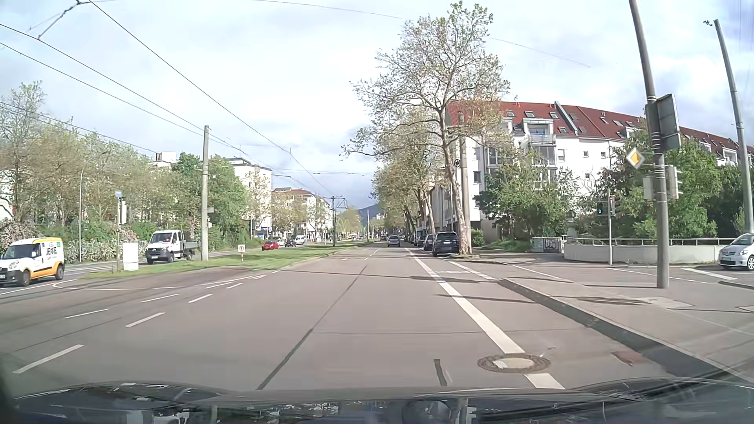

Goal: Follow the waypoints while adhering to traffic rules and regulations

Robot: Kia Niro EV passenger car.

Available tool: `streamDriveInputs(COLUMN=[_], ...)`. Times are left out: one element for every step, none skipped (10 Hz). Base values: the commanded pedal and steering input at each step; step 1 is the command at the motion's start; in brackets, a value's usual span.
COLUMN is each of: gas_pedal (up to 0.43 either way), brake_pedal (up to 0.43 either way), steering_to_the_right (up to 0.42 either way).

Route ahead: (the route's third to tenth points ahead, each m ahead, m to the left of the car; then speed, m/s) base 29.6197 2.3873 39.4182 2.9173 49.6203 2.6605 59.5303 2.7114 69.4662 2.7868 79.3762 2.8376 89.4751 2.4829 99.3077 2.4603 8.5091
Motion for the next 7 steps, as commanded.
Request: streamDriveInputs(gas_pedal=[0.169,0.169,0.169,0.169,0.169,0.169,0.169], brake_pedal=[0.0,0.0,0.0,0.0,0.0,0.0,0.0], steering_to_the_right=[-0.002,-0.002,-0.001,-0.001,-0.001,-0.001,-0.001])
